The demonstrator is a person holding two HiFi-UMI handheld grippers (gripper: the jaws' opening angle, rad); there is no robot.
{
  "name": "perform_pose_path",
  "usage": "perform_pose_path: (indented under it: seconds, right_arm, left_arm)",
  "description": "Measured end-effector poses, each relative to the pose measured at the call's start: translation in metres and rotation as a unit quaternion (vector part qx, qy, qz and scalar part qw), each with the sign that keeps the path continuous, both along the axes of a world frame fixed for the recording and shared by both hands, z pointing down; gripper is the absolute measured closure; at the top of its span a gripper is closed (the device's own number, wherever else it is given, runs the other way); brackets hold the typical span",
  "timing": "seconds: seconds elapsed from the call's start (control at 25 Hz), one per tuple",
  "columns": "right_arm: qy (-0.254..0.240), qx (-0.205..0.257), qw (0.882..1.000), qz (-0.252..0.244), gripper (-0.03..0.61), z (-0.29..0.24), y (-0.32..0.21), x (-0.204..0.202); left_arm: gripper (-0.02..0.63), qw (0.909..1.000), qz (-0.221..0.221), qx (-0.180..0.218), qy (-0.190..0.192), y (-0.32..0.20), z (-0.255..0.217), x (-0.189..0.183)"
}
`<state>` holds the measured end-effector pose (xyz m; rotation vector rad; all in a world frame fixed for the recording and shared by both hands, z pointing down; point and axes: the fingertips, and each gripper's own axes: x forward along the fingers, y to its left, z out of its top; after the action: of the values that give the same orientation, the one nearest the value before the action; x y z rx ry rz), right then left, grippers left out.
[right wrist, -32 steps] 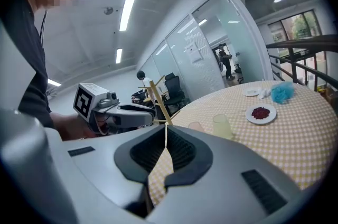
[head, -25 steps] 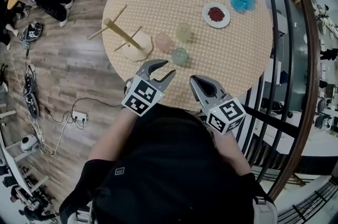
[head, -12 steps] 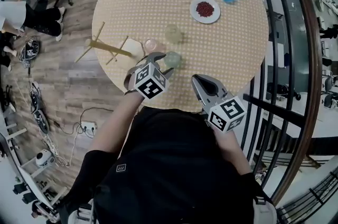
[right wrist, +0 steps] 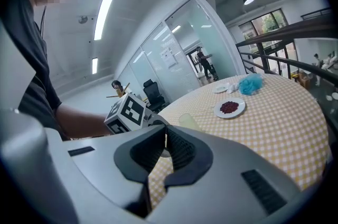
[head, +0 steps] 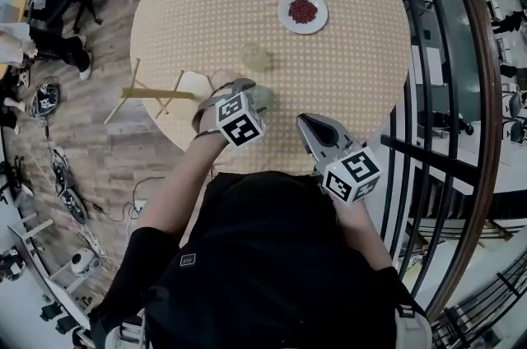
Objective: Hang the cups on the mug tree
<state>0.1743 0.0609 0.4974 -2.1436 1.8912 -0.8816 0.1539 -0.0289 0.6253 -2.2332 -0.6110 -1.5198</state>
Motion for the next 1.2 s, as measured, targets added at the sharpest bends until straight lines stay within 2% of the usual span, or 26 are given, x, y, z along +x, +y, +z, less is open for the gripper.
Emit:
perform_pose_path:
  seconds: [0.2, 0.56, 0.88, 1.2]
  right_arm:
    - [-0.001, -0.007, 1.0, 0.009, 0.56, 0.004, 0.01, 0.0]
    - [-0.01, -0.013, 1.0, 0.024, 0.56, 0.003, 0.029, 0.003]
    - [-0.008, 0.003, 1.0, -0.001, 0.56, -0.003, 0.036, -0.004]
    - [-0.007, 0.021, 0.997, -0.072, 0.56, -0.003, 0.014, -0.029]
  left_arm:
    - [0.328, 0.9994, 0.021, 0.012, -0.026, 0.001, 0.016, 0.005]
    - [0.304, 0.9975, 0.023, 0.025, -0.062, 0.003, 0.031, 0.004]
    - [0.304, 0.9991, -0.009, 0.037, -0.018, 0.006, -0.007, -0.009]
    - [0.304, 0.9953, -0.087, 0.014, 0.041, 0.018, -0.067, -0.043]
